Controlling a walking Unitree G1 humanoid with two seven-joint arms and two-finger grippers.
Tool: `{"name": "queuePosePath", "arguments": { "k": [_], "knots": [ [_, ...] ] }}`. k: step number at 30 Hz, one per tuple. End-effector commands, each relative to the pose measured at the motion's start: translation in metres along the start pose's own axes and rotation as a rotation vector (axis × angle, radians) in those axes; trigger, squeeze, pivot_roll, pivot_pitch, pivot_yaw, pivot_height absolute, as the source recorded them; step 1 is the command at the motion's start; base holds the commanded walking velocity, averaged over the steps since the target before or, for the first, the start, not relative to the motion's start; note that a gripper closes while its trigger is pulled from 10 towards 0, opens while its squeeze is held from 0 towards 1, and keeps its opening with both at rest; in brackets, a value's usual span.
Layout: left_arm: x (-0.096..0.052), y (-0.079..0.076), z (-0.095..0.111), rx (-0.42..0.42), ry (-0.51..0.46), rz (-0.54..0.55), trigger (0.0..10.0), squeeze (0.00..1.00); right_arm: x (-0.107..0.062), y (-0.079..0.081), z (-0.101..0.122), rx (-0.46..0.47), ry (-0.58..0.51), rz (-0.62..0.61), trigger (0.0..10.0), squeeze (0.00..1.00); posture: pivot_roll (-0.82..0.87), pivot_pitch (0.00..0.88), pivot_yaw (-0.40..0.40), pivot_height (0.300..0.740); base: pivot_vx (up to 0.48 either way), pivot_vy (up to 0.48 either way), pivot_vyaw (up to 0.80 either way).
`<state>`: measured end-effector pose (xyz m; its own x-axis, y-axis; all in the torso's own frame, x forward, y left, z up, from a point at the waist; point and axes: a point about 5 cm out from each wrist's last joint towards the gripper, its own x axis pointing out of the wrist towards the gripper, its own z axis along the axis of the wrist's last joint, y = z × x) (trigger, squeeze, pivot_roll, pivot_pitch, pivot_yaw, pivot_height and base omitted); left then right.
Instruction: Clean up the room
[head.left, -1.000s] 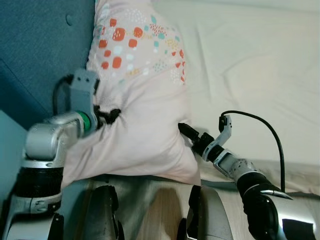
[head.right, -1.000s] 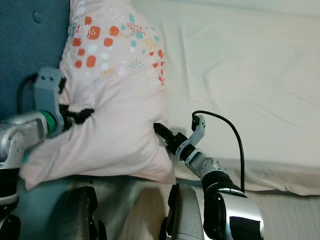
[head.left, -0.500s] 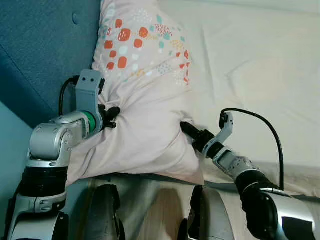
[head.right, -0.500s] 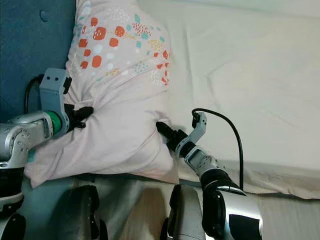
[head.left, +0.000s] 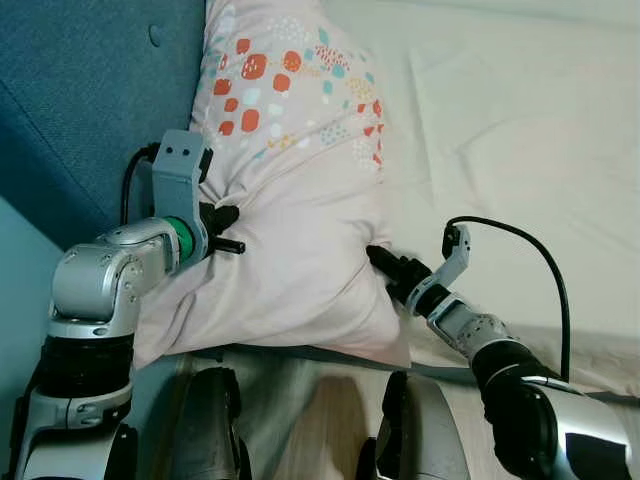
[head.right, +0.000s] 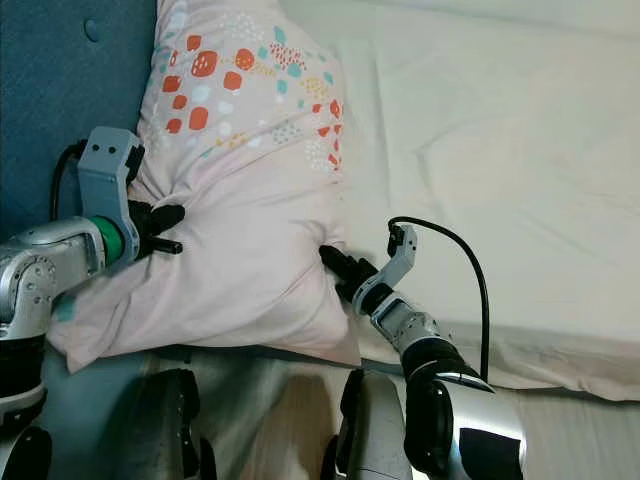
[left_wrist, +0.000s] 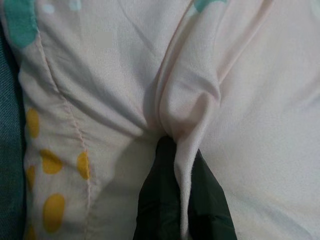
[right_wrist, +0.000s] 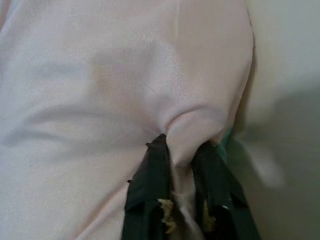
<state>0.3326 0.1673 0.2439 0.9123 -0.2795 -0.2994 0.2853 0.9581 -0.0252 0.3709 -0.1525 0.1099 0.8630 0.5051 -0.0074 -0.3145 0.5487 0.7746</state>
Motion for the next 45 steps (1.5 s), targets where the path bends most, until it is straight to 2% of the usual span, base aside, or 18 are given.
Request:
{"name": "queuePosePath", "arguments": {
  "k": [1, 7, 9, 10, 11, 13, 15, 16, 17, 24, 26, 29, 33, 39, 40, 41, 44, 45],
  "knots": [
    [0.0, -0.004, -0.008, -0.002, 0.034, -0.023, 0.0, 0.0, 0.0, -0.002, -0.006, 0.008, 0.017, -0.018, 0.0, 0.0, 0.27, 0.269, 0.022, 0.561, 0.0, 0.0, 0.0],
    [0.0, -0.007, -0.008, -0.005, 0.026, -0.031, 0.0, 0.0, -0.001, -0.003, 0.0, -0.027, -0.018, -0.034, 0.0, 0.0, 0.26, 0.265, 0.023, 0.561, 0.0, 0.0, 0.0],
    [0.0, -0.015, 0.017, -0.005, -0.104, -0.045, 0.0, 0.0, 0.003, 0.006, 0.014, -0.136, -0.055, 0.025, 0.0, 0.0, 0.25, 0.26, 0.021, 0.561, 0.0, 0.0, 0.0],
    [0.0, -0.015, 0.017, -0.005, -0.104, -0.045, 0.0, 0.0, 0.003, 0.006, 0.014, -0.136, -0.055, 0.025, 0.0, 0.0, 0.25, 0.26, 0.021, 0.561, 0.0, 0.0, 0.0],
    [-0.003, -0.02, 0.037, -0.005, -0.203, -0.052, 0.0, 0.0, 0.006, 0.014, 0.026, -0.177, -0.101, 0.074, 0.0, 0.0, 0.25, 0.26, 0.021, 0.561, 0.0, 0.0, 0.0],
    [-0.003, -0.02, 0.037, -0.005, -0.203, -0.052, 0.0, 0.0, 0.006, 0.014, 0.026, -0.177, -0.101, 0.074, 0.0, 0.0, 0.25, 0.26, 0.021, 0.561, 0.0, 0.0, 0.0],
    [-0.016, -0.031, 0.075, 0.027, -0.381, -0.118, 0.4, 0.0, 0.009, 0.032, 0.053, -0.213, -0.208, 0.188, 0.0, 0.0, 0.23, 0.254, 0.021, 0.561, 0.0, 0.0, 0.0],
    [-0.022, -0.036, 0.086, 0.053, -0.438, -0.157, 10.0, 0.0, 0.01, 0.039, 0.062, -0.222, -0.241, 0.231, 0.0, 0.0, 0.23, 0.25, 0.022, 0.561, 0.0, 0.0, 0.0],
    [-0.028, -0.042, 0.099, 0.079, -0.5, -0.194, 10.0, 0.0, 0.01, 0.046, 0.071, -0.235, -0.269, 0.27, 0.0, 0.0, 0.23, 0.249, 0.021, 0.561, 0.0, 0.0, 0.0],
    [-0.038, -0.055, 0.125, 0.14, -0.635, -0.248, 10.0, 0.0, 0.012, 0.062, 0.095, -0.293, -0.345, 0.312, 0.0, 0.0, 0.22, 0.243, 0.015, 0.561, 0.0, 0.0, 0.0],
    [-0.038, -0.062, 0.136, 0.168, -0.688, -0.251, 10.0, 0.0, 0.011, 0.071, 0.109, -0.342, -0.393, 0.316, 0.0, 0.0, 0.22, 0.241, 0.014, 0.561, 0.0, 0.0, 0.0],
    [-0.035, -0.083, 0.161, 0.234, -0.8, -0.277, 10.0, 0.0, 0.005, 0.094, 0.147, -0.525, -0.525, 0.277, 0.0, 0.0, 0.22, 0.241, 0.014, 0.561, 0.0, 0.0, 0.0],
    [-0.027, -0.093, 0.173, 0.28, -0.802, -0.277, 10.0, 0.0, -0.001, 0.101, 0.165, -0.573, -0.579, 0.249, 0.0, 0.0, 0.19, 0.215, 0.016, 0.561, 0.0, 0.0, 0.0],
    [-0.007, -0.094, 0.168, 0.328, -0.7, -0.248, 10.0, 0.0, -0.004, 0.079, 0.154, -0.499, -0.526, 0.186, 0.2, 0.0, 0.18, 0.212, 0.025, 0.561, 0.0, 0.0, 0.0],
    [-0.004, -0.093, 0.163, 0.339, -0.669, -0.245, 10.0, 0.0, -0.003, 0.07, 0.146, -0.453, -0.497, 0.159, 10.0, 0.0, 0.18, 0.213, 0.027, 0.561, 0.0, 0.0, 0.0],
    [-0.004, -0.093, 0.163, 0.339, -0.669, -0.245, 10.0, 0.0, -0.003, 0.07, 0.146, -0.453, -0.497, 0.159, 10.0, 0.0, 0.18, 0.213, 0.027, 0.561, 0.0, 0.0, 0.0],
    [0.017, -0.08, 0.126, 0.427, -0.507, -0.195, 10.0, 0.0, -0.002, 0.033, 0.106, -0.263, -0.412, 0.032, 10.0, 0.0, 0.18, 0.212, 0.027, 0.561, 0.0, 0.0, 0.0],
    [0.017, -0.08, 0.126, 0.427, -0.507, -0.195, 10.0, 0.0, -0.002, 0.033, 0.106, -0.263, -0.412, 0.032, 10.0, 0.0, 0.18, 0.212, 0.027, 0.561, 0.0, 0.0, 0.0]
  ]
}}
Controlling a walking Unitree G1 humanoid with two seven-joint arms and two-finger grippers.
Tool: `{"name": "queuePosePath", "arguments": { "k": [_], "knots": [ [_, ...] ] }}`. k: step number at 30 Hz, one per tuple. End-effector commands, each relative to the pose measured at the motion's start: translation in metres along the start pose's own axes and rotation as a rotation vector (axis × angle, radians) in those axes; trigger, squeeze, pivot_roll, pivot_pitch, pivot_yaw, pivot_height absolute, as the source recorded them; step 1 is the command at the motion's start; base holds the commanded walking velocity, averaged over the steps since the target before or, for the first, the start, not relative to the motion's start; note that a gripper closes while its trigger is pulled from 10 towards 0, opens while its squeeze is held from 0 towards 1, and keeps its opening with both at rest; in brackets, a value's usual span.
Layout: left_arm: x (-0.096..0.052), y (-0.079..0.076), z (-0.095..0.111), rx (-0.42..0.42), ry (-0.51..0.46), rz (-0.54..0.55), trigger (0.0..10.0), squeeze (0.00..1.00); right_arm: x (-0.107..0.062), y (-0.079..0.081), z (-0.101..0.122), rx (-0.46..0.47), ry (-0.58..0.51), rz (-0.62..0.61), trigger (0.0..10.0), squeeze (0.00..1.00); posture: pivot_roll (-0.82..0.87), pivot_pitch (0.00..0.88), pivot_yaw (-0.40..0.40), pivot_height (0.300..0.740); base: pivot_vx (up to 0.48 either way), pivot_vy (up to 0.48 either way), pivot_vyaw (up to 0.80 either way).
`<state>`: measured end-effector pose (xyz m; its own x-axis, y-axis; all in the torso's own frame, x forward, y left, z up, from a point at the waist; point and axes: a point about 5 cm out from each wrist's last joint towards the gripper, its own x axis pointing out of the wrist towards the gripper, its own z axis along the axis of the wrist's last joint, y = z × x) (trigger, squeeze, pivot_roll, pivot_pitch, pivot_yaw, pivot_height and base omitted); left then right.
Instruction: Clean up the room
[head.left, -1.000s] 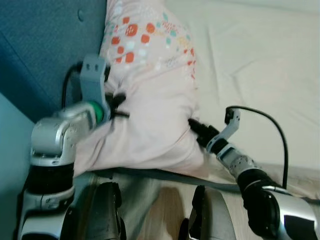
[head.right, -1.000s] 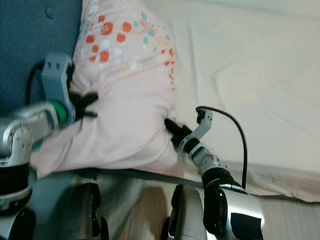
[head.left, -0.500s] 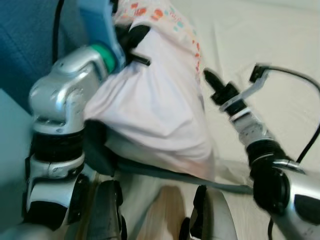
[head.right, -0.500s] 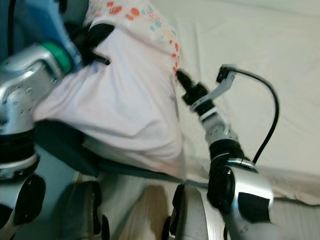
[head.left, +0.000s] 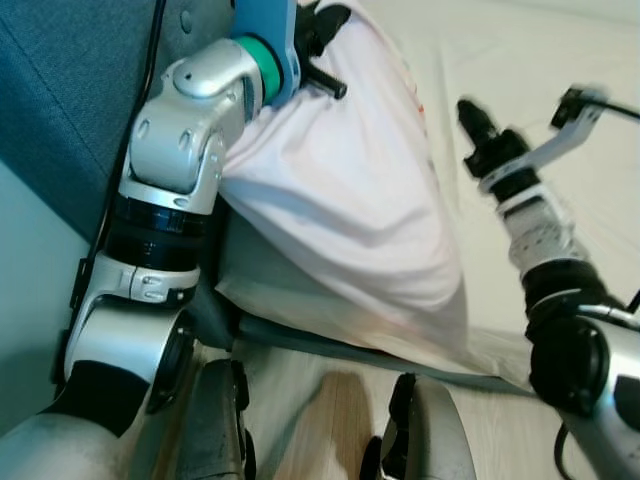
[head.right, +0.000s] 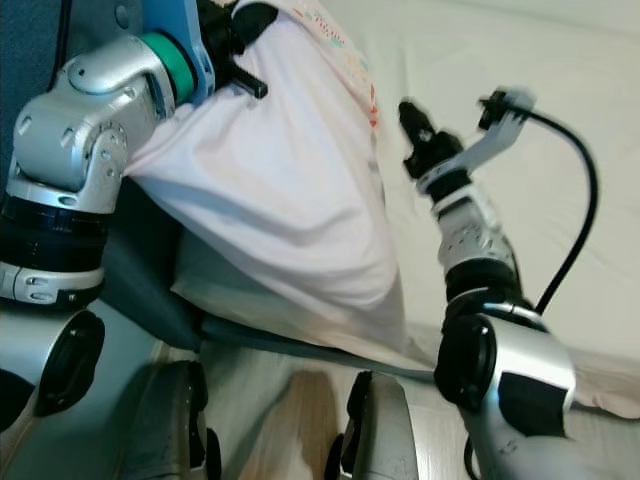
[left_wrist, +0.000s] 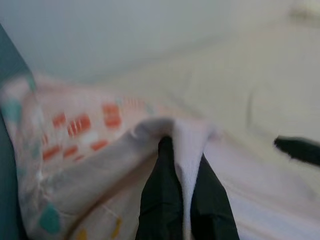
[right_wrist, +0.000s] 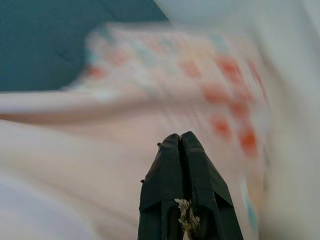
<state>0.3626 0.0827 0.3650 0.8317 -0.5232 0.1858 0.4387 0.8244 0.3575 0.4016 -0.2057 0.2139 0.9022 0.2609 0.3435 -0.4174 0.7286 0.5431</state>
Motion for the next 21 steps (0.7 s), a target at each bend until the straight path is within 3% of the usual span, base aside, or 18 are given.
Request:
{"name": "queuePosePath", "arguments": {
  "k": [1, 2, 3, 5, 7, 10, 11, 13, 14, 16, 17, 19, 20, 21],
  "knots": [
    [-0.001, -0.005, -0.025, 0.053, 0.1, -0.009, 10.0, 0.0, -0.013, -0.011, -0.024, 0.065, 0.056, -0.08, 10.0, 0.0, 0.18, 0.212, 0.027, 0.561, 0.0, 0.0, 0.0],
    [-0.001, -0.005, -0.025, 0.053, 0.1, -0.009, 10.0, 0.0, -0.013, -0.011, -0.024, 0.065, 0.056, -0.08, 10.0, 0.0, 0.18, 0.212, 0.027, 0.561, 0.0, 0.0, 0.0],
    [-0.003, -0.004, -0.039, 0.078, 0.149, 0.001, 10.0, 0.0, -0.017, -0.013, -0.033, 0.075, 0.077, -0.102, 10.0, 0.0, 0.18, 0.212, 0.027, 0.561, 0.0, 0.0, 0.0],
    [-0.003, -0.004, -0.039, 0.078, 0.149, 0.001, 10.0, 0.0, -0.017, -0.013, -0.033, 0.075, 0.077, -0.102, 10.0, 0.0, 0.18, 0.212, 0.027, 0.561, 0.0, 0.0, 0.0],
    [-0.006, -0.008, -0.077, 0.1, 0.255, 0.024, 10.0, 0.0, -0.034, -0.02, -0.062, 0.112, 0.125, -0.173, 10.0, 0.0, 0.19, 0.213, 0.029, 0.561, 0.0, 0.0, 0.0],
    [0.0, -0.013, -0.079, 0.104, 0.236, 0.015, 10.0, 0.0, -0.04, -0.02, -0.072, 0.116, 0.145, -0.177, 10.0, 0.0, 0.17, 0.211, 0.025, 0.561, 0.0, 0.0, 0.0],
    [0.011, -0.018, -0.067, 0.125, 0.165, 0.015, 10.0, 0.0, -0.043, -0.019, -0.08, 0.095, 0.179, -0.159, 10.0, 0.0, 0.17, 0.208, 0.02, 0.561, 0.0, 0.0, 0.0],
    [0.036, -0.024, -0.023, 0.127, -0.025, 0.059, 10.0, 0.0, -0.047, -0.01, -0.094, 0.039, 0.265, -0.033, 10.0, 0.0, 0.16, 0.205, 0.017, 0.561, 0.0, 0.0, 0.0],
    [0.036, -0.024, -0.023, 0.127, -0.025, 0.059, 10.0, 0.0, -0.047, -0.01, -0.094, 0.039, 0.265, -0.033, 10.0, 0.0, 0.16, 0.205, 0.017, 0.561, 0.0, 0.0, 0.0],
    [0.052, -0.02, 0.023, 0.102, -0.195, 0.176, 10.0, 0.0, -0.06, -0.001, -0.116, -0.041, 0.379, 0.088, 10.0, 0.0, 0.14, 0.2, 0.013, 0.561, 0.0, 0.0, 0.0],
    [0.052, -0.02, 0.023, 0.102, -0.195, 0.176, 10.0, 0.0, -0.06, -0.001, -0.116, -0.041, 0.379, 0.088, 10.0, 0.0, 0.14, 0.2, 0.013, 0.561, 0.0, 0.0, 0.0],
    [0.052, -0.004, 0.069, 0.035, -0.353, 0.341, 10.0, 0.0, -0.074, 0.001, -0.129, -0.044, 0.404, 0.121, 10.0, 0.0, 0.08, 0.202, 0.007, 0.561, 0.0, 0.0, 0.0],
    [0.046, 0.008, 0.093, 0.013, -0.448, 0.442, 10.0, 0.0, -0.081, -0.001, -0.129, -0.033, 0.387, 0.116, 10.0, 0.0, 0.07, 0.201, 0.009, 0.561, 0.0, 0.0, 0.0],
    [0.046, 0.008, 0.093, 0.013, -0.448, 0.442, 10.0, 0.0, -0.081, -0.001, -0.129, -0.033, 0.387, 0.116, 10.0, 0.0, 0.07, 0.201, 0.009, 0.561, 0.0, 0.0, 0.0]
  ]
}}
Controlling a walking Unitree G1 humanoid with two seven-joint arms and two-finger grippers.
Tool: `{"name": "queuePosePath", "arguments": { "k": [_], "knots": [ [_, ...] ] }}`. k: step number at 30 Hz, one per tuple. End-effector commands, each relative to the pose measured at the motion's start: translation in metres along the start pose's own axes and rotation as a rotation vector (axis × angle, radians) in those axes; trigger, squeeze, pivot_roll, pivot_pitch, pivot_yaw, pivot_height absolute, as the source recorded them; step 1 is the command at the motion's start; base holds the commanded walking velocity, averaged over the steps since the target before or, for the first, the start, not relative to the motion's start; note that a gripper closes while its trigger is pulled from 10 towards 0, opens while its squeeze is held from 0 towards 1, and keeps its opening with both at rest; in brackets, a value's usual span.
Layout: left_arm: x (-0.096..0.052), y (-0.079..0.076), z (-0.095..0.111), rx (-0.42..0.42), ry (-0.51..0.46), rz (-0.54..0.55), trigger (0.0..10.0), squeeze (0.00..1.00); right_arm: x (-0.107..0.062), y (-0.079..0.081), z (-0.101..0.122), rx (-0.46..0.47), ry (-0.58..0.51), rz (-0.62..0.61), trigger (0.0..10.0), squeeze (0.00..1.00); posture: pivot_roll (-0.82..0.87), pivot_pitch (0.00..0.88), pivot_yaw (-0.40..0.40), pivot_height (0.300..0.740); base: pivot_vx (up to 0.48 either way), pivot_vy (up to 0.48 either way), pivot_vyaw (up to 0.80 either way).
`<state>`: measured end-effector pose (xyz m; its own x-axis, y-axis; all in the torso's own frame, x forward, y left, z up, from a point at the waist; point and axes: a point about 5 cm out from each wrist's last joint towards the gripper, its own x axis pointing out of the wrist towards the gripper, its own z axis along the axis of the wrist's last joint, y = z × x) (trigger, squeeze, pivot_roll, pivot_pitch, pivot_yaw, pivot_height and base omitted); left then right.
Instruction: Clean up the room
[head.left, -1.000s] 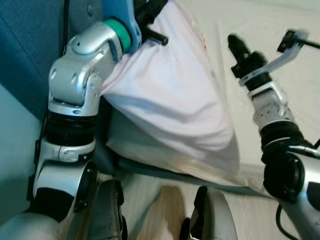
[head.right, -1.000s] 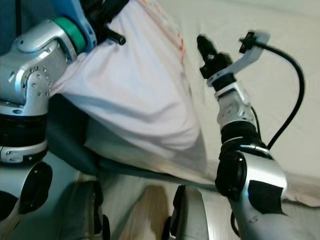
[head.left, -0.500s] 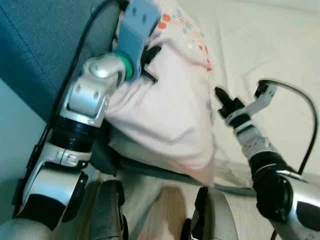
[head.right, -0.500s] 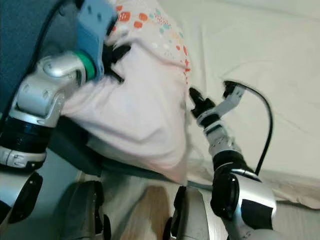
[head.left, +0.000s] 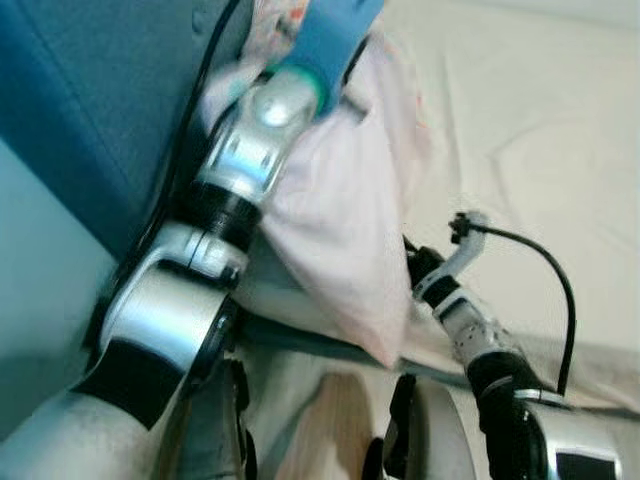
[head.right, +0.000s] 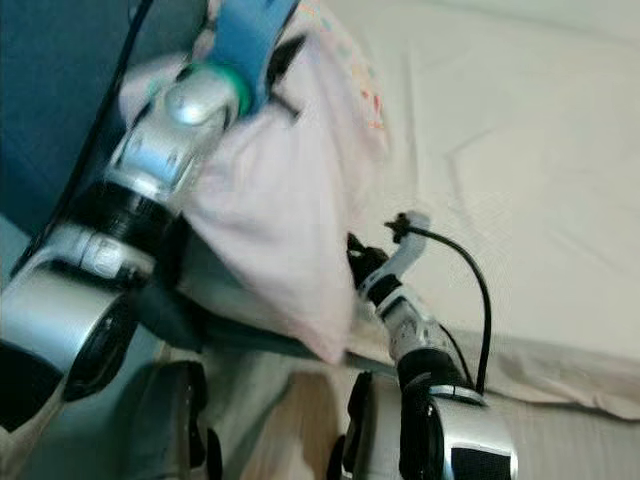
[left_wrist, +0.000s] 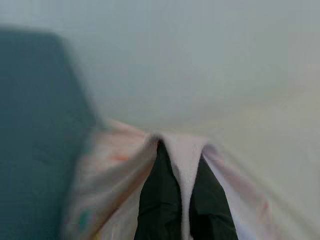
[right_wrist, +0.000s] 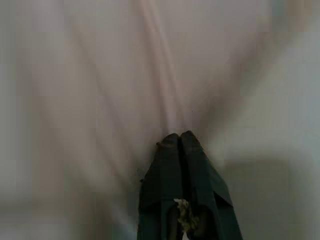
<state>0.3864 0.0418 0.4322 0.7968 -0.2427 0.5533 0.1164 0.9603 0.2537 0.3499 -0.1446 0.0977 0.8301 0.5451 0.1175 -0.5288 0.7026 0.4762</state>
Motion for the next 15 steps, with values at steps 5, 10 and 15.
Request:
{"name": "queuePosePath", "arguments": {
  "k": [5, 10, 15],
  "knots": [
    [0.002, 0.054, 0.1, -0.136, -0.461, 0.301, 10.0, 0.0, -0.025, -0.006, -0.007, 0.039, -0.033, -0.024, 10.0, 0.0, 0.05, 0.207, 0.01, 0.561, 0.0, 0.0, 0.0],
    [0.01, 0.065, 0.06, -0.094, -0.199, 0.282, 10.0, 0.0, -0.033, -0.01, -0.002, 0.016, -0.033, -0.038, 10.0, 0.0, 0.05, 0.214, 0.001, 0.561, 0.0, 0.0, 0.0],
    [-0.022, -0.003, -0.078, -0.039, 0.258, -0.09, 10.0, 0.0, -0.03, -0.005, -0.001, 0.012, -0.03, -0.034, 10.0, 0.0, 0.05, 0.221, -0.003, 0.561, 0.0, 0.0, 0.0]
  ]
}}
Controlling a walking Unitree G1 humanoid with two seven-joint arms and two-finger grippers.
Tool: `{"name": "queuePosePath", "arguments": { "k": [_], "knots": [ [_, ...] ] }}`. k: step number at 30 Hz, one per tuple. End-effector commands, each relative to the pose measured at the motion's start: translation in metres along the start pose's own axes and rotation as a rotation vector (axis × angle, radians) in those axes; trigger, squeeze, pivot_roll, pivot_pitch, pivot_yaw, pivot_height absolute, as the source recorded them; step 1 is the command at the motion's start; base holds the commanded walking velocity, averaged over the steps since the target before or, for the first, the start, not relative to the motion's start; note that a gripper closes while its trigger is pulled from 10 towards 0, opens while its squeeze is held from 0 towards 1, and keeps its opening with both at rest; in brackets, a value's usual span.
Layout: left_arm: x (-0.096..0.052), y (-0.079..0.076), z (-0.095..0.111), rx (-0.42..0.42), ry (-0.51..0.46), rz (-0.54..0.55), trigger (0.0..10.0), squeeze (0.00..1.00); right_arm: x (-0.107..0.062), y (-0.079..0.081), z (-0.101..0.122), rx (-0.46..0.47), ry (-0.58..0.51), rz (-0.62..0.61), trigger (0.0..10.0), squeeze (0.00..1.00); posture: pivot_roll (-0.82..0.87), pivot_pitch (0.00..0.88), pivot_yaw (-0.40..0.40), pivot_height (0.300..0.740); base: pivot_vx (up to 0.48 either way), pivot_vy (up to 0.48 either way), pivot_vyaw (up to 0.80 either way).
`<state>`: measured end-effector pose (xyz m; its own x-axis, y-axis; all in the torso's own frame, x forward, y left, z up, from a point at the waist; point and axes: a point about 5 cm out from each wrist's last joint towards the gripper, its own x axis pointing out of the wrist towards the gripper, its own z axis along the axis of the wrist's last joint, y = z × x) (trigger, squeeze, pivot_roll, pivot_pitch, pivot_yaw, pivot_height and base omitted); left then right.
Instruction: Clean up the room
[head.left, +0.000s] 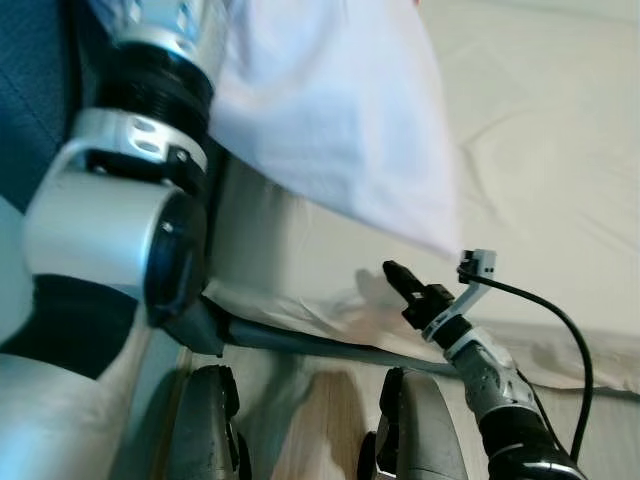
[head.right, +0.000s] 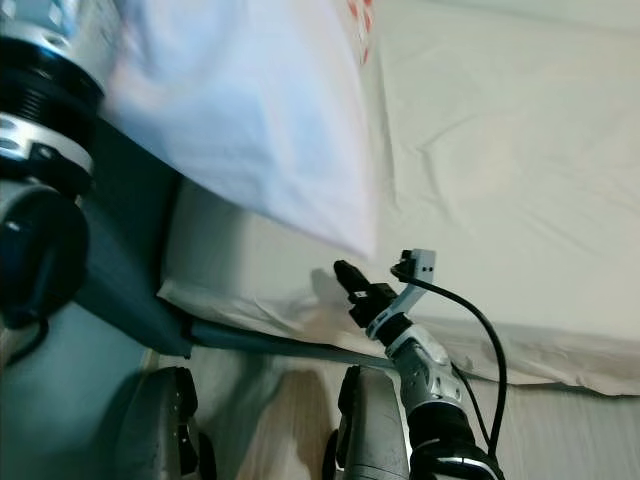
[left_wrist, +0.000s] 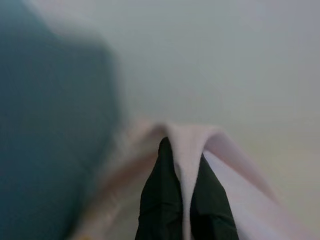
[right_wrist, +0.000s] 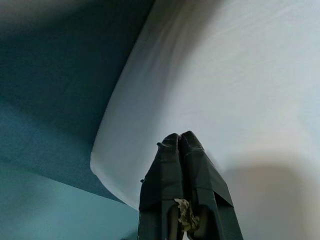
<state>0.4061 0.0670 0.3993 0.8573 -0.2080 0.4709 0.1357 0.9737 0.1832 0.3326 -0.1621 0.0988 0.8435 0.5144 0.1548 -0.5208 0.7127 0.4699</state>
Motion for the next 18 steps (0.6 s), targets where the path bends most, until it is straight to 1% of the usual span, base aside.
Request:
{"name": "queuePosePath", "arguments": {
  "k": [1, 2, 3, 4, 5, 6, 7, 8, 9, 11, 12, 13, 14, 15, 16, 18],
  "knots": [
    [-0.017, -0.021, -0.059, 0.065, 0.231, -0.121, 10.0, 0.0, -0.006, -0.002, -0.008, 0.02, 0.02, -0.026, 10.0, 0.0, 0.05, 0.221, -0.003, 0.561, 0.0, 0.0, 0.0],
    [-0.023, -0.023, -0.072, 0.081, 0.277, -0.128, 10.0, 0.0, -0.006, -0.002, -0.008, 0.021, 0.02, -0.028, 10.0, 0.0, 0.05, 0.221, -0.003, 0.561, 0.0, 0.0, 0.0],
    [-0.033, -0.027, -0.092, 0.115, 0.336, -0.139, 10.0, 0.0, -0.006, -0.001, -0.008, 0.023, 0.023, -0.033, 10.0, 0.0, 0.06, 0.228, -0.003, 0.561, 0.0, 0.0, 0.0],
    [-0.039, -0.029, -0.103, 0.135, 0.362, -0.145, 10.0, 0.0, -0.007, -0.001, -0.008, 0.025, 0.024, -0.036, 10.0, 0.0, 0.06, 0.228, -0.003, 0.561, 0.0, 0.0, 0.0],
    [-0.042, -0.03, -0.109, 0.148, 0.38, -0.149, 10.0, 0.0, -0.008, 0.0, -0.008, 0.026, 0.026, -0.038, 10.0, 0.0, 0.06, 0.228, -0.003, 0.561, 0.0, 0.0, 0.0],
    [-0.042, -0.03, -0.109, 0.148, 0.38, -0.149, 10.0, 0.0, -0.008, 0.0, -0.008, 0.026, 0.026, -0.038, 10.0, 0.0, 0.06, 0.228, -0.003, 0.561, 0.0, 0.0, 0.0],
    [-0.054, -0.033, -0.128, 0.15, 0.454, -0.198, 10.0, 0.0, -0.009, 0.0, -0.008, 0.027, 0.028, -0.049, 10.0, 0.0, 0.06, 0.234, 0.002, 0.561, 0.0, 0.0, 0.0],
    [-0.063, -0.035, -0.141, 0.138, 0.511, -0.247, 10.0, 0.0, -0.01, -0.001, -0.009, 0.028, 0.027, -0.058, 10.0, 0.0, 0.06, 0.234, 0.002, 0.561, 0.0, 0.0, 0.0],
    [-0.07, -0.035, -0.149, 0.122, 0.553, -0.281, 10.0, 0.0, -0.01, -0.001, -0.009, 0.029, 0.027, -0.064, 10.0, 0.0, 0.06, 0.234, 0.002, 0.561, 0.0, 0.0, 0.0],
    [-0.069, -0.024, -0.148, 0.112, 0.546, -0.247, 10.0, 0.0, -0.012, -0.003, -0.009, 0.031, 0.029, -0.074, 10.0, 0.0, 0.06, 0.234, 0.002, 0.561, 0.0, 0.0, 0.0],
    [-0.063, -0.013, -0.14, 0.114, 0.504, -0.173, 10.0, 0.0, -0.012, -0.004, -0.009, 0.031, 0.031, -0.076, 10.0, 0.0, 0.07, 0.238, 0.003, 0.561, 0.0, 0.0, 0.0],
    [-0.06, -0.005, -0.135, 0.115, 0.475, -0.126, 10.0, 0.0, -0.012, -0.003, -0.009, 0.032, 0.032, -0.078, 10.0, 0.0, 0.07, 0.238, 0.003, 0.561, 0.0, 0.0, 0.0],
    [-0.058, -0.001, -0.132, 0.115, 0.459, -0.101, 10.0, 0.0, -0.012, -0.003, -0.009, 0.032, 0.033, -0.078, 10.0, 0.0, 0.07, 0.238, 0.003, 0.561, 0.0, 0.0, 0.0],
    [-0.056, 0.004, -0.128, 0.132, 0.438, -0.091, 10.0, 0.0, -0.012, -0.003, -0.009, 0.032, 0.034, -0.078, 10.0, 0.0, 0.07, 0.238, 0.003, 0.561, 0.0, 0.0, 0.0],
    [-0.052, 0.01, -0.119, 0.169, 0.39, -0.101, 10.0, 0.0, -0.011, -0.002, -0.009, 0.027, 0.032, -0.079, 10.0, 0.0, 0.07, 0.236, 0.005, 0.561, 0.0, 0.0, 0.0],
    [-0.05, 0.014, -0.112, 0.194, 0.347, -0.112, 10.0, 0.0, -0.009, -0.001, -0.009, 0.021, 0.03, -0.081, 10.0, 0.0, 0.07, 0.236, 0.005, 0.561, 0.0, 0.0, 0.0]
  ]
}}
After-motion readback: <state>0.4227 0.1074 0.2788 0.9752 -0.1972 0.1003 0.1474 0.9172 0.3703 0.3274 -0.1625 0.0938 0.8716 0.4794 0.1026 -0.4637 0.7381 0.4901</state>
